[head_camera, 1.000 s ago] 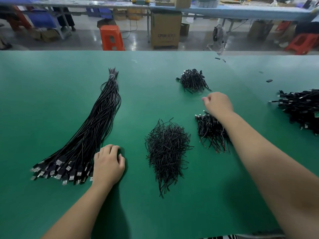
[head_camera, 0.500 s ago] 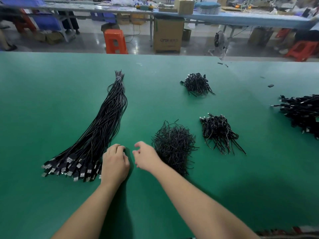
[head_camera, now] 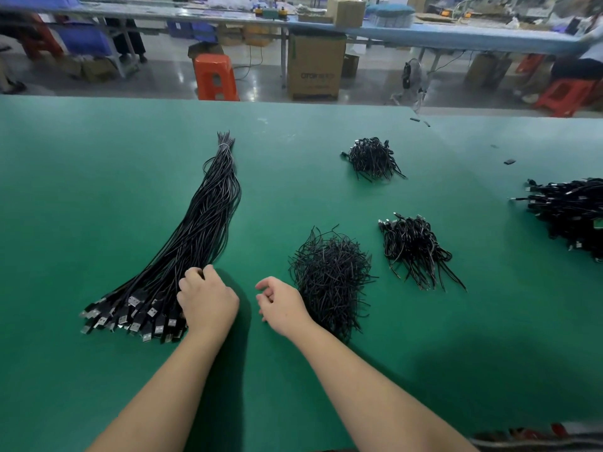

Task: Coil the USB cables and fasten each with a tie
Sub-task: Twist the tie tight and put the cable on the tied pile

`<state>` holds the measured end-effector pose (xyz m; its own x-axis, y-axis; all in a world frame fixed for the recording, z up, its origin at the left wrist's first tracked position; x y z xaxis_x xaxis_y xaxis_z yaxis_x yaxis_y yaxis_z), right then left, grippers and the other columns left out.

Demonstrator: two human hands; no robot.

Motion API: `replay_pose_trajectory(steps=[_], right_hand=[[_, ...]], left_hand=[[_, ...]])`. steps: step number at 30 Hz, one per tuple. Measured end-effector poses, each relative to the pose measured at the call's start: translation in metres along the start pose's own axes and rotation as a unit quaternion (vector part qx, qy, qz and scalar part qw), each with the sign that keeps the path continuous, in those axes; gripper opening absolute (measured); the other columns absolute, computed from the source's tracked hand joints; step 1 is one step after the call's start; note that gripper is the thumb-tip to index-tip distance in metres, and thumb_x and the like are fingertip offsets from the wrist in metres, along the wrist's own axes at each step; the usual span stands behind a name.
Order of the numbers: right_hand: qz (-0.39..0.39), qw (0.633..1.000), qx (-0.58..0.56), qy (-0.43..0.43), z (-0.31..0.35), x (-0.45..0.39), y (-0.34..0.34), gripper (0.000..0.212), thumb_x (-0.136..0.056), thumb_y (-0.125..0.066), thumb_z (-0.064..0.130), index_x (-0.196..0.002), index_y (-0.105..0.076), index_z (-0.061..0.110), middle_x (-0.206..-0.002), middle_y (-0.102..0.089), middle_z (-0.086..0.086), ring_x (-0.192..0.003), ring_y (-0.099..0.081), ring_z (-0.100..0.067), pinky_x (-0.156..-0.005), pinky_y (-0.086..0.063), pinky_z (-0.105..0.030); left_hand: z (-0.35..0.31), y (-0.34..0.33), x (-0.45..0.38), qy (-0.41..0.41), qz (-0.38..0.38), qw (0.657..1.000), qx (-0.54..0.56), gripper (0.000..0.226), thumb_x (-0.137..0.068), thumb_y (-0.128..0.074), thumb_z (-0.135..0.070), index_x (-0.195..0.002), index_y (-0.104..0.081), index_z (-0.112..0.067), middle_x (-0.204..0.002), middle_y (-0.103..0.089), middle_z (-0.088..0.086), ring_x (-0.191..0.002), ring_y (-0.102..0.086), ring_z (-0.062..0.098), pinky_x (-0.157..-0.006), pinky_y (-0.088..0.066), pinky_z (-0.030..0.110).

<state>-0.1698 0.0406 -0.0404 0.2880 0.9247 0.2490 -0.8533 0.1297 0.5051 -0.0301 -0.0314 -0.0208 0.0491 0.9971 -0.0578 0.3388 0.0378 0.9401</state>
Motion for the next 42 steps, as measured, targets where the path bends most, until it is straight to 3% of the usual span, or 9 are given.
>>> replay_pose_trajectory(steps=[7,15,21,26,29,32,36,38,42], right_hand=[[-0.006,1.0,-0.011,0.001,-0.003,-0.001,-0.002,0.017,-0.101,-0.051,0.019,-0.115,-0.061,0.02,-0.078,-0.058,0.011,-0.068,-0.064,-0.01,-0.078,-0.06,-0.035],[-0.004,1.0,-0.013,0.0,-0.004,-0.002,-0.003,0.019,-0.101,-0.051,0.02,-0.117,-0.062,0.021,-0.088,-0.061,0.01,-0.088,-0.069,-0.021,-0.084,-0.058,-0.037],[-0.007,1.0,-0.003,0.013,-0.004,-0.002,-0.003,0.021,-0.101,-0.051,0.021,-0.119,-0.062,0.021,-0.085,-0.058,0.014,-0.085,-0.067,-0.019,-0.085,-0.057,-0.036],[-0.017,1.0,0.003,0.015,-0.005,-0.002,-0.003,0.026,-0.1,-0.052,0.021,-0.125,-0.059,0.023,-0.088,-0.059,0.012,-0.085,-0.066,-0.019,-0.086,-0.056,-0.039],[-0.017,0.999,0.011,0.034,-0.003,0.0,-0.003,0.051,-0.1,-0.051,0.019,-0.148,-0.041,0.034,-0.09,-0.058,0.009,-0.086,-0.062,-0.02,-0.086,-0.054,-0.041],[-0.007,0.995,0.051,0.081,-0.001,0.0,-0.003,0.067,-0.1,-0.053,0.018,-0.154,-0.025,0.046,-0.108,-0.055,0.004,-0.087,-0.053,-0.017,-0.091,-0.048,-0.037],[0.025,0.99,0.066,0.118,-0.008,-0.001,-0.008,0.034,-0.099,-0.059,0.02,-0.127,-0.063,0.039,-0.107,-0.051,0.004,-0.089,-0.05,-0.016,-0.09,-0.048,-0.036],[0.03,0.995,0.034,0.094,-0.012,0.001,-0.012,0.006,-0.097,-0.065,0.027,-0.094,-0.065,0.032,-0.099,-0.052,0.007,-0.087,-0.05,-0.016,-0.088,-0.05,-0.042],[0.017,0.992,0.06,0.107,-0.01,0.006,-0.013,0.038,-0.098,-0.053,0.054,-0.096,-0.07,0.02,-0.1,-0.046,0.011,-0.093,-0.052,-0.016,-0.087,-0.046,-0.035]], left_hand=[[0.011,0.017,-0.03,-0.017,0.06,0.991,-0.121,0.026,-0.09,-0.056,-0.01,-0.11,-0.041,-0.008,-0.116,-0.045,0.013,-0.077,-0.051,0.026,-0.054,-0.037,0.034],[0.012,0.033,-0.044,-0.043,0.048,0.982,-0.179,0.018,-0.09,-0.056,-0.013,-0.078,-0.043,-0.011,-0.079,-0.057,0.005,-0.062,-0.049,0.022,-0.051,-0.034,0.029],[0.004,0.036,-0.043,-0.028,0.07,0.997,0.004,0.008,-0.096,-0.047,-0.023,-0.098,-0.051,-0.016,-0.069,-0.065,0.005,-0.057,-0.062,0.026,-0.051,-0.047,0.032],[-0.013,0.022,-0.031,0.05,0.216,0.923,0.314,0.011,-0.1,-0.054,-0.016,-0.105,-0.058,-0.008,-0.057,-0.07,0.007,-0.044,-0.065,0.024,-0.045,-0.05,0.03],[-0.025,0.022,-0.021,-0.03,0.234,0.953,0.189,0.009,-0.098,-0.059,-0.021,-0.097,-0.065,-0.015,-0.058,-0.069,0.004,-0.044,-0.062,0.019,-0.043,-0.048,0.025],[-0.042,0.026,-0.005,-0.17,0.254,0.951,-0.042,0.017,-0.095,-0.057,-0.026,-0.092,-0.073,-0.021,-0.073,-0.069,-0.001,-0.069,-0.062,0.02,-0.065,-0.051,0.024],[-0.054,0.031,0.013,-0.229,0.344,0.902,-0.126,0.025,-0.093,-0.055,-0.026,-0.074,-0.07,-0.023,-0.062,-0.061,-0.005,-0.06,-0.055,0.014,-0.058,-0.043,0.023],[-0.057,0.038,0.013,-0.213,0.37,0.901,-0.082,0.029,-0.09,-0.056,-0.027,-0.064,-0.066,-0.02,-0.058,-0.063,-0.003,-0.047,-0.049,0.011,-0.048,-0.039,0.021],[-0.048,0.054,-0.013,-0.045,0.281,0.913,0.292,0.018,-0.093,-0.061,-0.019,-0.081,-0.072,-0.01,-0.066,-0.069,0.007,-0.042,-0.045,0.015,-0.043,-0.037,0.02]])
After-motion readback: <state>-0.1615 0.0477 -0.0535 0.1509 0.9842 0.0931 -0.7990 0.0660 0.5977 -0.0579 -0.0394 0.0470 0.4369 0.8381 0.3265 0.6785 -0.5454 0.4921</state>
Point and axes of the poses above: each hand's wrist, its own x-axis away from the middle knuckle, its own y-axis out of the back of the hand, z = x × y, the point moved 6 cm from there along -x, towards the middle knuckle
